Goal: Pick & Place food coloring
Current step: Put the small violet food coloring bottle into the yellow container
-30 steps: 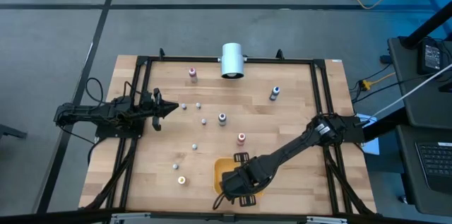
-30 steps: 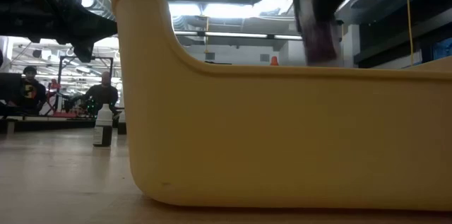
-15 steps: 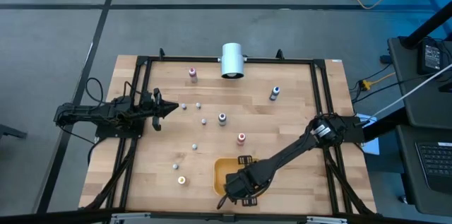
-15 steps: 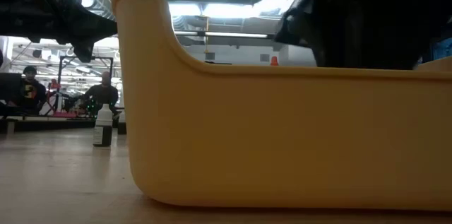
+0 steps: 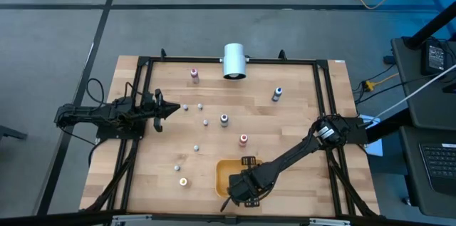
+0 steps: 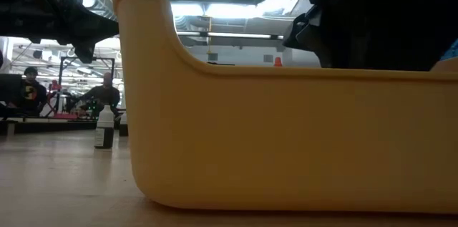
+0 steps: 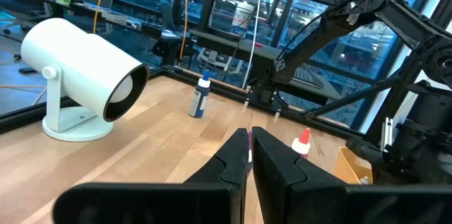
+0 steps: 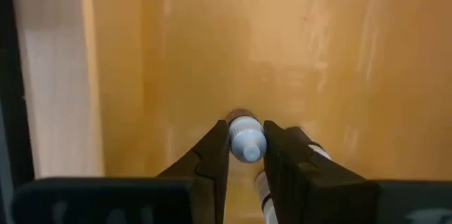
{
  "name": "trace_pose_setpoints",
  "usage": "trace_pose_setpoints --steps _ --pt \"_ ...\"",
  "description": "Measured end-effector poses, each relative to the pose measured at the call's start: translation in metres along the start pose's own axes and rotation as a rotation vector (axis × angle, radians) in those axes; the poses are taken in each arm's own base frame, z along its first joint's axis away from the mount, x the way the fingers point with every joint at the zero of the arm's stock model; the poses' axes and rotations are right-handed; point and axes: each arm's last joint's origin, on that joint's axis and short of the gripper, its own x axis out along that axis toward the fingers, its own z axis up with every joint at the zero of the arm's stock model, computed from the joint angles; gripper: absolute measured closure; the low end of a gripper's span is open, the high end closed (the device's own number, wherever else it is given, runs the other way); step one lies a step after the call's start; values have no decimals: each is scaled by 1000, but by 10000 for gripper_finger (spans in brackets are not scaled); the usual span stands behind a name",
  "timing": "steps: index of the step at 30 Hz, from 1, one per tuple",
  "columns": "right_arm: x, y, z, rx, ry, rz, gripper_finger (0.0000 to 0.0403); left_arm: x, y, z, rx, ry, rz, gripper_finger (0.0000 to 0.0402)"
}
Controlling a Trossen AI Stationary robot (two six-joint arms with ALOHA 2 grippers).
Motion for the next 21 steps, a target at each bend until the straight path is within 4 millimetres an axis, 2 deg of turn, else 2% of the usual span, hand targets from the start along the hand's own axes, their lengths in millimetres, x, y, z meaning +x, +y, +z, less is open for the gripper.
trace_pose_setpoints --steps 14,21 --pt "0 1 -3 -3 26 -1 322 0 0 0 0 0 0 384" --pt "0 2 -4 9 33 6 301 0 0 0 0 0 0 384"
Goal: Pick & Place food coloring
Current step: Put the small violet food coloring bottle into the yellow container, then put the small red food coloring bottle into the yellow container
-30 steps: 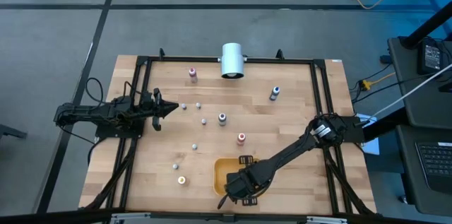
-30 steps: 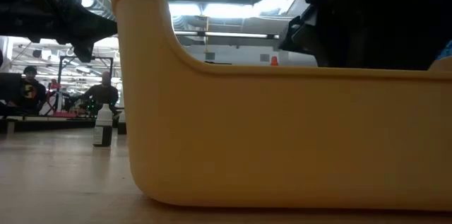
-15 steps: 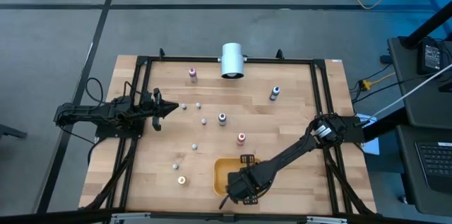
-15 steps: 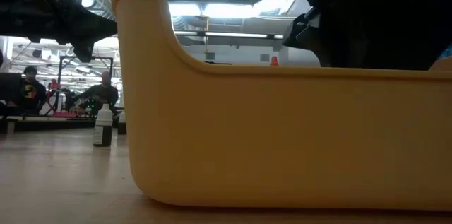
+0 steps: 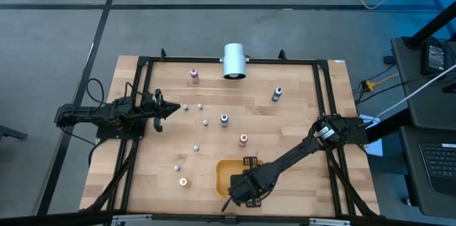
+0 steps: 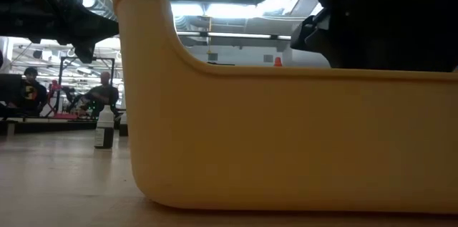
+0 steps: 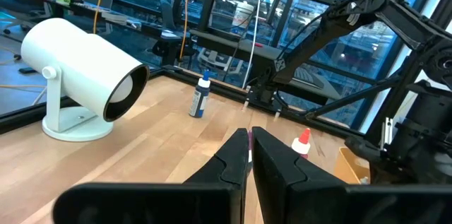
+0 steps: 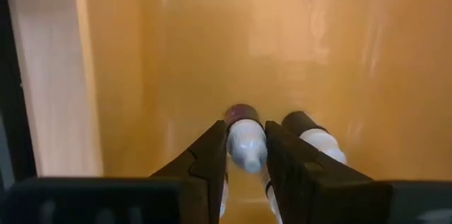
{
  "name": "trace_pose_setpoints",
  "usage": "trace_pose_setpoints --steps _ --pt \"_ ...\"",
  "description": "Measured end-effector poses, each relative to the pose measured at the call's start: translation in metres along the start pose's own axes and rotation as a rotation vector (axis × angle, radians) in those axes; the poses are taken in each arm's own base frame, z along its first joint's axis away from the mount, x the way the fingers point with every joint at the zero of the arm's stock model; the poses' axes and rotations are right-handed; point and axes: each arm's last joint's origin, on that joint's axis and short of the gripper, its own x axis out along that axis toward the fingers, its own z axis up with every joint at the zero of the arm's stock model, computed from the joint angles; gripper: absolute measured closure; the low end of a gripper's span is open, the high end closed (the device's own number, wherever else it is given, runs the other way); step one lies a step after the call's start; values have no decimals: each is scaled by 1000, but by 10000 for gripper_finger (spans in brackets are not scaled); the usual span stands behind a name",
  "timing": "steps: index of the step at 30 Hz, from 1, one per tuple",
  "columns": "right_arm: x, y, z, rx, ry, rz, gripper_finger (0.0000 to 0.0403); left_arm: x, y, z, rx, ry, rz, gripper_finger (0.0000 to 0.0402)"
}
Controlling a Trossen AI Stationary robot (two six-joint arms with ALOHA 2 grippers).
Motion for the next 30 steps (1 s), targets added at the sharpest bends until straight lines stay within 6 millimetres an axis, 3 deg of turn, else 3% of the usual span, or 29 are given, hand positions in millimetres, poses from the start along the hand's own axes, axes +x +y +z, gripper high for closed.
trace_pose_setpoints --steps 5,9,13,17,21,25,30 --pt "0 0 0 0 2 2 282 0 0 0 0 0 0 384" --pt "-11 2 5 -26 -17 11 273 0 0 0 0 0 0 384" --pt "-37 0 11 -73 -35 -32 274 0 0 0 0 0 0 384" --pt "-82 -13 14 -105 -85 -98 278 0 0 0 0 0 0 384" --pt "-143 -43 20 -97 -289 -167 280 0 0 0 0 0 0 384" --pt "-197 -86 22 -103 -540 -248 280 0 0 0 0 0 0 384" --pt "-216 -156 9 -142 -734 -249 280 0 0 0 0 0 0 384"
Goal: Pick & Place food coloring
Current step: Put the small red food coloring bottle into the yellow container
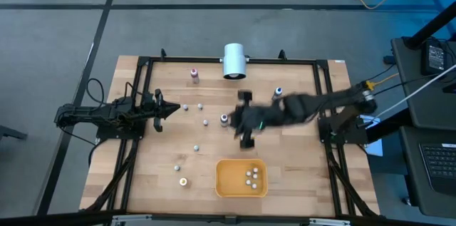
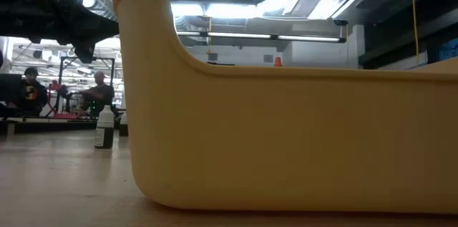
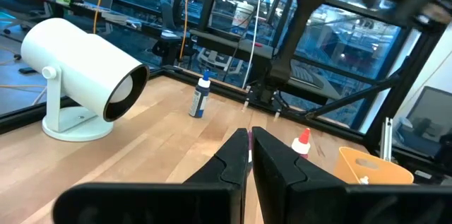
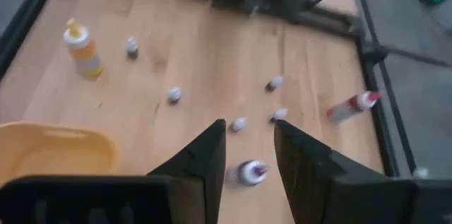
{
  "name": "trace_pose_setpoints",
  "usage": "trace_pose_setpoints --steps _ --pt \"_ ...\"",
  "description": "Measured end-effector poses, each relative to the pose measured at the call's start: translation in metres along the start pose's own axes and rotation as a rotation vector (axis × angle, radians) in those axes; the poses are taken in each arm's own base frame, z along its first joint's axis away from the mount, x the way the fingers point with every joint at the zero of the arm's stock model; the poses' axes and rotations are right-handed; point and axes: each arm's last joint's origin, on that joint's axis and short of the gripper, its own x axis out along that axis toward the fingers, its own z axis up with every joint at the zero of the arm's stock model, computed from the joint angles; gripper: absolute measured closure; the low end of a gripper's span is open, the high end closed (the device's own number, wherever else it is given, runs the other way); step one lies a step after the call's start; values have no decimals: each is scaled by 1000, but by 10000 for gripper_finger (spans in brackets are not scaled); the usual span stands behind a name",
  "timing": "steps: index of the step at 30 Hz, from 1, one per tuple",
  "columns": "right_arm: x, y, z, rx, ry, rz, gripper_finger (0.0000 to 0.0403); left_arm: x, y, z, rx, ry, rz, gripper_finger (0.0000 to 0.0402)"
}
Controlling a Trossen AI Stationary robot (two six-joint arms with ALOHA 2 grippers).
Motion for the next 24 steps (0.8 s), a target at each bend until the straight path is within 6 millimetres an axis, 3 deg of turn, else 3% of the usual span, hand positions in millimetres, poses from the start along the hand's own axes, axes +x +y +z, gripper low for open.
trace_pose_setpoints --steps 4,8,17,24 --pt "-2 -43 -36 65 -148 71 280 0 0 0 0 0 0 384" --pt "-22 -60 -62 52 -347 174 280 0 0 0 0 0 0 384" --pt "-95 -73 -114 -43 -567 87 280 0 0 0 0 0 0 384" --pt "-110 -69 -151 -88 -627 118 280 0 1 4 -18 -55 59 384"
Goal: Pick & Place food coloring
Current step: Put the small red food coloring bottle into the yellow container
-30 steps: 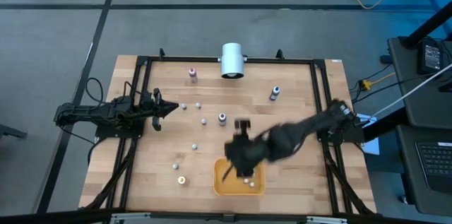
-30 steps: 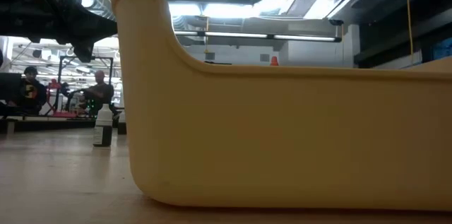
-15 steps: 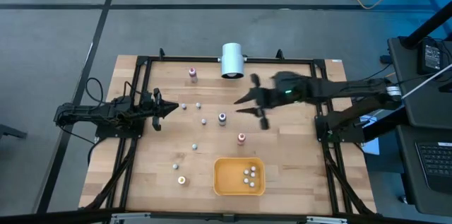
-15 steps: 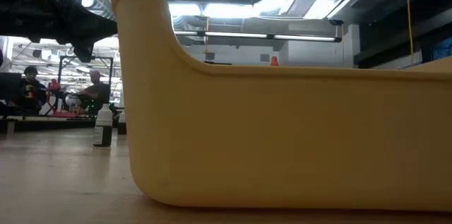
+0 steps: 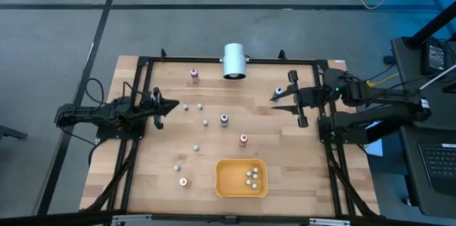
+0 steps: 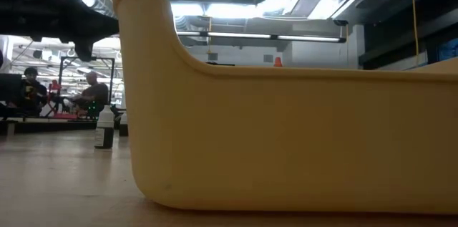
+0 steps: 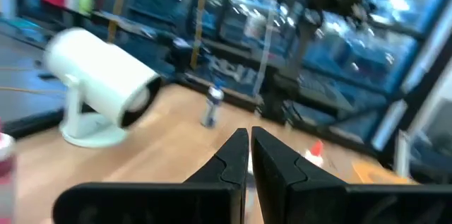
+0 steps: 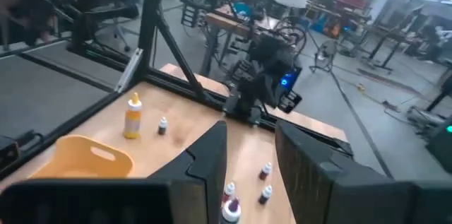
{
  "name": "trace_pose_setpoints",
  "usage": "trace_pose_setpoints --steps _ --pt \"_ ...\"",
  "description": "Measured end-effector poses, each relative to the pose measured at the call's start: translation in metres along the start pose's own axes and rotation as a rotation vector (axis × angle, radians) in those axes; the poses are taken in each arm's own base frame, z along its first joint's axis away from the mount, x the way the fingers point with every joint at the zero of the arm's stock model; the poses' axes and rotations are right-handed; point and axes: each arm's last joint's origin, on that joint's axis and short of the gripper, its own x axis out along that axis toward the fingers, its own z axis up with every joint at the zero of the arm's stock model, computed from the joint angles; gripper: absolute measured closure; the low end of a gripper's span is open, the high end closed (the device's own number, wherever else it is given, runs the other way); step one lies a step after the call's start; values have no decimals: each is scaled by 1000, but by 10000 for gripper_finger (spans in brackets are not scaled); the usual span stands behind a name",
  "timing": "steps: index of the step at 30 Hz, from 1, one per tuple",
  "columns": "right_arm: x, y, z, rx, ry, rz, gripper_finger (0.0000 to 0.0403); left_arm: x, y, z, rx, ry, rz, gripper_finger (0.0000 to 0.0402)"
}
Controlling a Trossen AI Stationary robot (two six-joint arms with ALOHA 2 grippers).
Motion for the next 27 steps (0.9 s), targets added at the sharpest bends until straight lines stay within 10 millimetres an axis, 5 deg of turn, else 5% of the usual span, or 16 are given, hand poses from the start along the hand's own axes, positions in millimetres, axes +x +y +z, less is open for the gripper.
trace_pose_setpoints --steps 5,18,22,27 --pt "2 0 -19 47 -4 -32 280 -1 -1 11 -155 -138 51 384" --pt "3 -13 -14 79 -96 -225 280 -8 -1 43 -206 -385 256 384" --pt "3 -15 -15 101 -91 -249 280 -9 -12 76 -88 -312 255 384" --pt "2 -16 -15 107 -78 -299 280 2 -28 115 88 23 355 384"
